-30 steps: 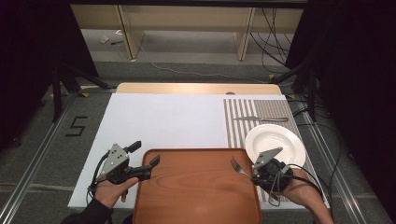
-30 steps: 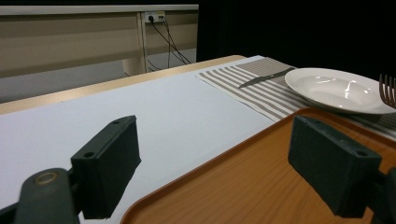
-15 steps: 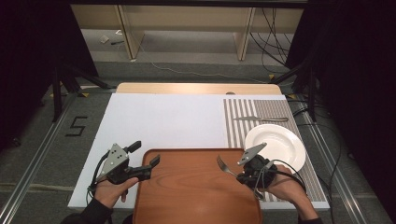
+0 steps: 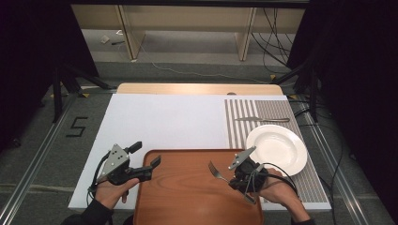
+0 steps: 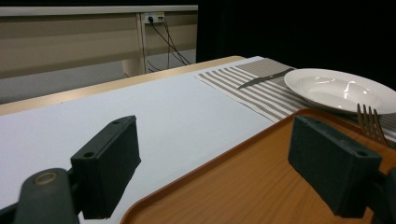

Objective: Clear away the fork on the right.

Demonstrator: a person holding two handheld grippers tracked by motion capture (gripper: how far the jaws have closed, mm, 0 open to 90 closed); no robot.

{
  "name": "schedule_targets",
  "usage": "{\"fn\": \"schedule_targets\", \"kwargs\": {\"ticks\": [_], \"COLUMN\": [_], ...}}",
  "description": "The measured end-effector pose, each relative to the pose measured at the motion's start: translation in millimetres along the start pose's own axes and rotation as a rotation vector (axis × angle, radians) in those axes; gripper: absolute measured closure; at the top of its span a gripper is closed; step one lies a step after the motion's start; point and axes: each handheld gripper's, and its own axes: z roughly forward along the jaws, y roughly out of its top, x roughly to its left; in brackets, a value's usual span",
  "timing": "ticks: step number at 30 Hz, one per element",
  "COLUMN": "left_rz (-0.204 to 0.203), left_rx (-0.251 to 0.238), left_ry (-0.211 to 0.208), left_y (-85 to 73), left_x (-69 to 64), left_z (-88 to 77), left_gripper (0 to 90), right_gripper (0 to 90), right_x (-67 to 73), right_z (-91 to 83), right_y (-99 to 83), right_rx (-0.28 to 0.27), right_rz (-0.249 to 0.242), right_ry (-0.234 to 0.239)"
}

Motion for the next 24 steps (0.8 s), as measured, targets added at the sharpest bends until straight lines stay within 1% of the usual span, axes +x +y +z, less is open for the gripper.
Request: {"fn": "schedule_targets", "kwargs": {"ticks": [8, 9, 10, 12, 15, 16, 18, 20, 24], "left_rz": [0.003, 0.003, 0.003, 0.002, 0.004, 0.003, 0.004, 0.003, 0.004], "left_rx": [0.002, 0.002, 0.001, 0.002, 0.003, 0.003, 0.004, 0.005, 0.003], "left_ry": [0.0, 0.0, 0.001, -0.001, -0.003, -0.003, -0.003, -0.003, -0.004], "left_y": [-0.1, -0.1, -0.1, -0.1, -0.2, -0.2, -0.3, -0.3, -0.2], "left_x": [-0.2, -0.3, -0.3, -0.7, -0.9, -0.9, -0.8, -0.7, -0.6], "left_z": [-0.1, 0.0, 0.0, 0.3, 0.3, 0.5, 0.5, 0.6, 0.5], "left_gripper": [16.2, 16.2, 16.2, 16.2, 16.2, 16.2, 16.2, 16.2, 16.2], "right_gripper": [84.8, 84.8, 84.8, 84.8, 84.8, 84.8, 84.8, 84.7, 84.7], "right_x": [2.3, 3.0, 3.0, 1.5, 0.0, -0.6, -1.3, -2.2, -2.5], "right_z": [7.1, 10.9, 10.9, 18.4, 22.8, 26.3, 28.3, 33.2, 39.9], "right_y": [0.8, 0.9, 0.9, -0.2, -0.8, -1.1, -1.3, -0.6, 0.1], "right_rx": [0.022, 0.038, 0.038, 0.081, 0.099, 0.126, 0.135, 0.158, 0.183], "right_rz": [0.001, 0.003, 0.003, 0.002, 0.006, 0.013, 0.011, 0.022, 0.021], "right_ry": [0.012, 0.01, 0.01, 0.001, -0.003, -0.004, -0.004, 0.003, 0.014]}}
